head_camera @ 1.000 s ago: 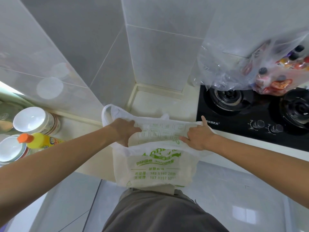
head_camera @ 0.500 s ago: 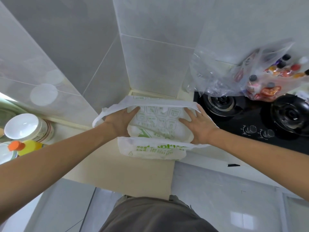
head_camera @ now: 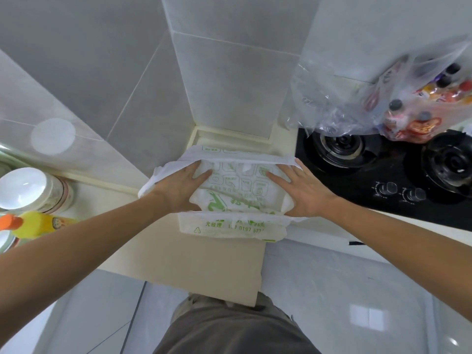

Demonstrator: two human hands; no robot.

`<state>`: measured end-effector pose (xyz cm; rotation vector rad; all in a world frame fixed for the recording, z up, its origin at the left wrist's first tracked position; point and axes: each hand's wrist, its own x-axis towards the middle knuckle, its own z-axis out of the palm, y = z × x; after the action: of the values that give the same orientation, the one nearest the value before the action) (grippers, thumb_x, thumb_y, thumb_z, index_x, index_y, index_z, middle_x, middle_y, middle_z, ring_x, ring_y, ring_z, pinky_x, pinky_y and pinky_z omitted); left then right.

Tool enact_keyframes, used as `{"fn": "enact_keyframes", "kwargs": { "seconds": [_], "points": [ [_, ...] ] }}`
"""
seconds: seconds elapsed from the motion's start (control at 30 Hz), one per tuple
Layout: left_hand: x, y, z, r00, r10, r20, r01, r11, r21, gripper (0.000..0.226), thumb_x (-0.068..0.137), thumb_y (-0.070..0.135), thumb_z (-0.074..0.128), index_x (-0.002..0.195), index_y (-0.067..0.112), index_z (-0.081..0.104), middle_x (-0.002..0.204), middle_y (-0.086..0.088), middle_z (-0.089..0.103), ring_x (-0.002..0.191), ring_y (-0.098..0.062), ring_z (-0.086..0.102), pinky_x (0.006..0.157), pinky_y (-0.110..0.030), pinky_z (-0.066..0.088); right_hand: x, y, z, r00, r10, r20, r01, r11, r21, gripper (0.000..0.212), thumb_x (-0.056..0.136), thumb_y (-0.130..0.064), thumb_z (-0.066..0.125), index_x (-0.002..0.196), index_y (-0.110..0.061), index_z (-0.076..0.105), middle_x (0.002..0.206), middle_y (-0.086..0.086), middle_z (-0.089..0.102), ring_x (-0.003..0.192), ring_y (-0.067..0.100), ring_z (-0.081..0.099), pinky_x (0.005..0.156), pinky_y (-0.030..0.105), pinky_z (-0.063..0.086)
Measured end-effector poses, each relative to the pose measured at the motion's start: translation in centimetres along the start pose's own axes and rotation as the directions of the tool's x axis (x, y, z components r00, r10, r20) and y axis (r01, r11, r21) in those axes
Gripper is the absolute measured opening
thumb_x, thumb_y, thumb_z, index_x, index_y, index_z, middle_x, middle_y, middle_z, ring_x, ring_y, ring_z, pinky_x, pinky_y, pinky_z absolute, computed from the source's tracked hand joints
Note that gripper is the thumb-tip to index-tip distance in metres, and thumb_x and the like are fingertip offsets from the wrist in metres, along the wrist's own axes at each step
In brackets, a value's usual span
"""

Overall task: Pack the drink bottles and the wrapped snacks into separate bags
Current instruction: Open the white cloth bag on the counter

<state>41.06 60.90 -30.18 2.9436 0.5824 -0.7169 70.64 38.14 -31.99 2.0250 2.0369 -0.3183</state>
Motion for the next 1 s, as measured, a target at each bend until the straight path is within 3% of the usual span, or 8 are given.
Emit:
{"fn": "enact_keyframes", "kwargs": {
  "seconds": [0.13, 0.23, 0.4, 0.63, 0.8, 0.87, 0.93, 1.0],
  "points": [
    [-0.7, -0.2, 0.5, 0.925, 0.324, -0.199, -0.256, 0.918, 0.304, 0.087, 0.088, 0.057, 0.07, 0.157, 0.019, 0.034, 0.16, -0.014, 0.037, 0.143, -0.031, 0.037, 0.115, -0.045, 0.033, 0.4, 0.0, 1.0, 0.997, -0.068, -0.041, 0.069, 0.997, 0.029, 0.123, 0.066, -0.065, 0.082, 0.164, -0.025, 0.019, 0.166, 0.015, 0.023, 0.15, 0.034, 0.027, 0.128, 0.05, -0.006],
    [-1.0, -0.2, -0.1, 0.844, 0.45, -0.292, -0.326, 0.863, 0.387, 0.077, 0.092, 0.056, 0.063, 0.156, 0.021, 0.037, 0.164, -0.01, 0.031, 0.147, -0.032, 0.033, 0.12, -0.049, 0.022, 0.7, -0.3, 1.8, 0.993, -0.099, -0.058, 0.099, 0.995, 0.011, 0.121, 0.068, -0.066, 0.081, 0.164, -0.025, 0.021, 0.167, 0.013, 0.023, 0.15, 0.033, 0.03, 0.128, 0.051, -0.004],
    [0.2, -1.1, -0.3, 0.958, 0.243, -0.15, -0.204, 0.95, 0.236, 0.097, 0.083, 0.078, 0.055, 0.161, 0.029, 0.024, 0.169, -0.009, 0.014, 0.155, -0.032, 0.011, 0.126, -0.05, 0.014, 0.7, -1.1, 2.1, 0.974, -0.159, -0.16, 0.138, 0.981, -0.136, 0.097, 0.079, -0.065, 0.075, 0.157, -0.019, 0.04, 0.16, 0.017, 0.037, 0.142, 0.037, 0.043, 0.128, 0.057, 0.007],
    [0.8, -1.9, 1.5, 0.995, 0.091, -0.037, -0.083, 0.98, 0.184, 0.108, 0.077, 0.085, 0.052, 0.163, 0.033, 0.011, 0.171, -0.004, -0.006, 0.156, -0.029, -0.009, 0.127, -0.05, 0.004, 1.3, -2.9, 2.4, 0.801, -0.424, -0.421, 0.342, 0.903, -0.258, 0.045, 0.088, 0.005, 0.06, 0.13, -0.01, 0.067, 0.135, 0.013, 0.064, 0.13, 0.033, 0.057, 0.126, 0.055, 0.022],
    [0.4, -1.8, 1.9, 0.999, 0.046, -0.004, -0.045, 0.986, 0.16, 0.103, 0.078, 0.085, 0.051, 0.162, 0.034, 0.02, 0.171, -0.005, -0.011, 0.156, -0.03, -0.015, 0.126, -0.05, 0.005, 2.1, -2.0, 2.5, 0.888, -0.392, -0.241, 0.347, 0.915, -0.207, 0.065, 0.067, 0.011, 0.062, 0.129, -0.007, 0.067, 0.062, -0.001, 0.06, 0.061, 0.024, 0.064, 0.124, 0.051, 0.029],
    [0.3, -1.5, 1.5, 0.999, 0.03, 0.014, -0.031, 0.988, 0.149, 0.092, 0.078, 0.085, 0.051, 0.156, 0.037, 0.037, 0.17, -0.005, -0.014, 0.155, -0.029, -0.019, 0.124, -0.052, 0.012, 2.4, -1.3, 2.1, 0.915, -0.36, -0.183, 0.324, 0.925, -0.198, 0.053, 0.07, 0.004, 0.074, 0.122, -0.007, 0.07, 0.058, -0.002, 0.061, 0.056, 0.024, 0.066, 0.12, 0.044, 0.034],
    [0.2, -1.4, 1.1, 0.999, 0.017, 0.035, -0.021, 0.992, 0.121, 0.079, 0.08, 0.085, 0.048, 0.141, 0.036, 0.057, 0.17, -0.003, -0.017, 0.154, -0.029, -0.023, 0.123, -0.053, 0.017, 2.4, -1.0, 1.1, 0.953, -0.292, -0.077, 0.278, 0.949, -0.148, 0.036, 0.095, -0.026, 0.069, 0.126, -0.01, 0.067, 0.079, 0.002, 0.073, 0.078, 0.025, 0.074, 0.116, 0.038, 0.04],
    [0.2, -1.2, 0.8, 0.999, 0.011, 0.039, -0.015, 0.995, 0.096, 0.074, 0.085, 0.086, 0.039, 0.12, 0.031, 0.074, 0.171, -0.001, -0.014, 0.153, -0.028, -0.025, 0.122, -0.053, 0.02, 2.1, -0.6, 0.0, 0.986, -0.153, 0.067, 0.16, 0.98, -0.117, 0.056, 0.102, -0.054, 0.051, 0.143, -0.016, 0.055, 0.111, 0.003, 0.073, 0.101, 0.027, 0.071, 0.104, 0.037, 0.046]
  ]
}}
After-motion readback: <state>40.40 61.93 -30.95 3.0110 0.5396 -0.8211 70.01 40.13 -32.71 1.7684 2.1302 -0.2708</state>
